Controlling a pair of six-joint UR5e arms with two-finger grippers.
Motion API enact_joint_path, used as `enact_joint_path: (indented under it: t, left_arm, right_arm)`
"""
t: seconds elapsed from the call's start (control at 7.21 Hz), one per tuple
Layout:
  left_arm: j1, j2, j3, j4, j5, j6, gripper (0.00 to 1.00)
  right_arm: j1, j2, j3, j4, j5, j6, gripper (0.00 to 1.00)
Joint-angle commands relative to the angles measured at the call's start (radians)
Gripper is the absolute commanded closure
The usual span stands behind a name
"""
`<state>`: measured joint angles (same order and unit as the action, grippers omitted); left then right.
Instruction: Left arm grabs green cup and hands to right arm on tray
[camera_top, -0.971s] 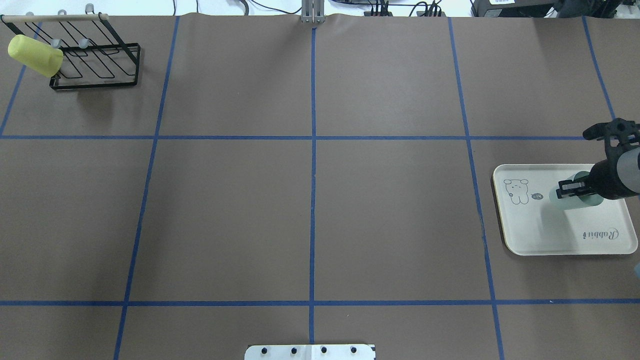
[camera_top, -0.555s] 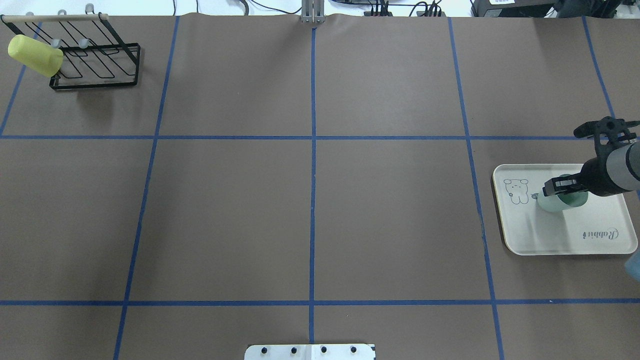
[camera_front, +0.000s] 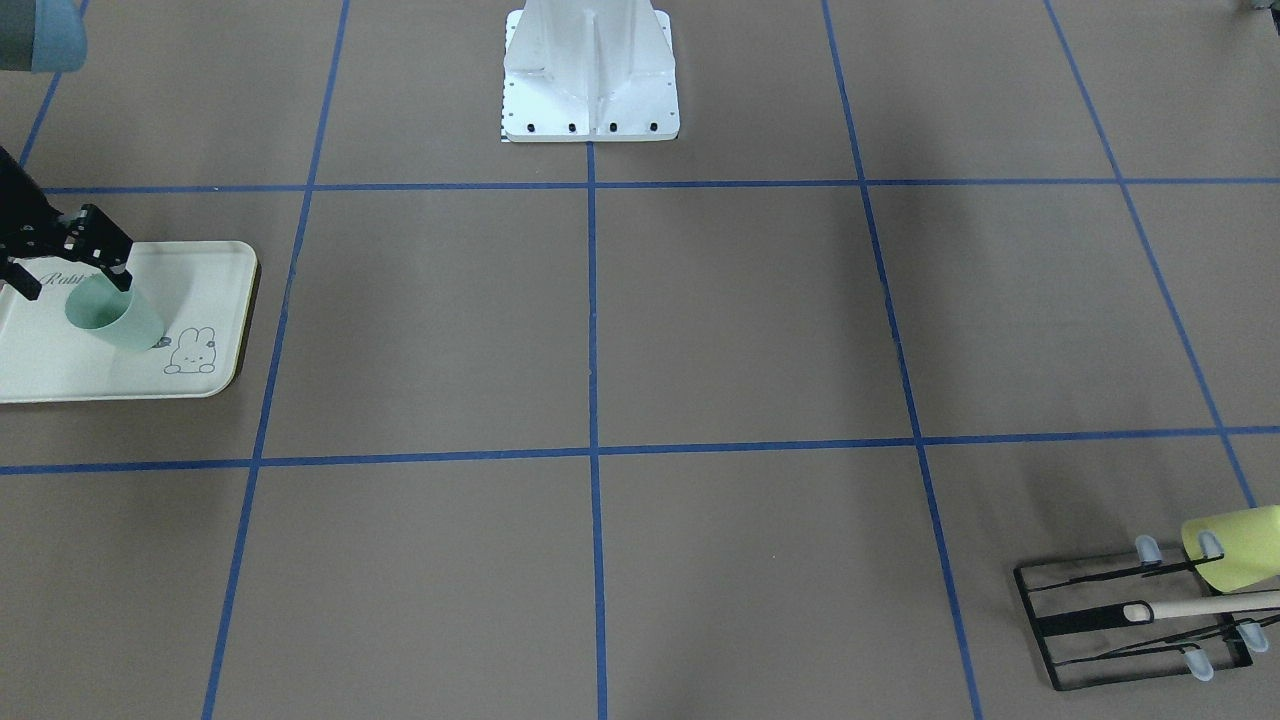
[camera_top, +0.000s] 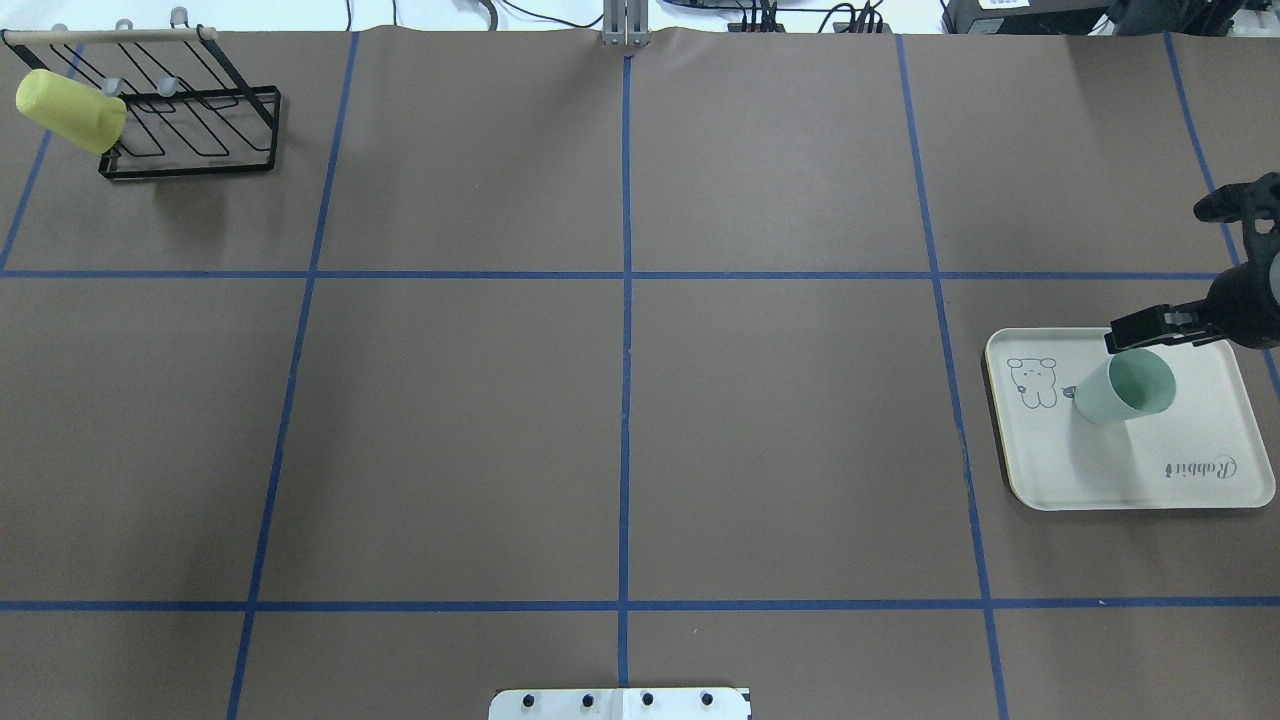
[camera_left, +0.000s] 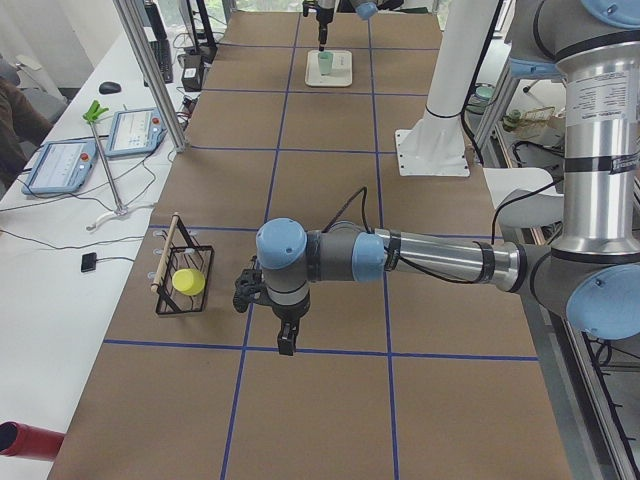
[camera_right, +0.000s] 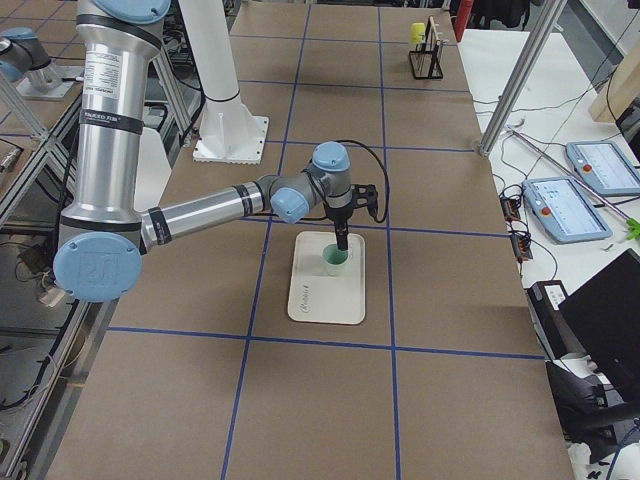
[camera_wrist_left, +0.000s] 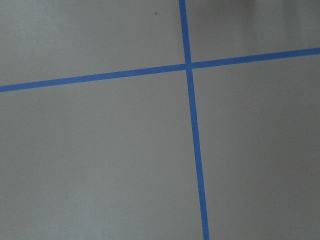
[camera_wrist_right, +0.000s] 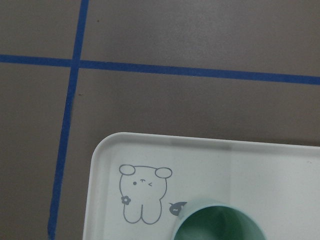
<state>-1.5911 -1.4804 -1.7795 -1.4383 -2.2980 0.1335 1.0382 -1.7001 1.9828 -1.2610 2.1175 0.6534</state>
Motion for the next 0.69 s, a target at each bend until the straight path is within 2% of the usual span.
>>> enact_joint_path:
  t: [0.0, 0.28, 0.42, 0.55]
  left_arm:
    - [0.000, 0.000, 0.000, -0.001, 0.000, 0.000, 0.00]
    - [0.000, 0.000, 0.002, -0.002, 0.000, 0.000, 0.00]
    - [0.000, 0.000, 0.002, -0.001, 0.000, 0.000, 0.00]
    - [0.002, 0.002, 0.002, -0.001, 0.000, 0.000, 0.00]
  right_arm:
    - [0.158, -0.047, 0.002, -0.098, 0.047, -0.302, 0.00]
    - [0.366, -0.094, -0.063, -0.184, 0.143, -0.659, 0.00]
    - [0.443, -0.148, -0.076, -0.187, 0.145, -0.770, 0.00]
    - [0.506, -0.185, -0.073, -0.189, 0.144, -0.778, 0.00]
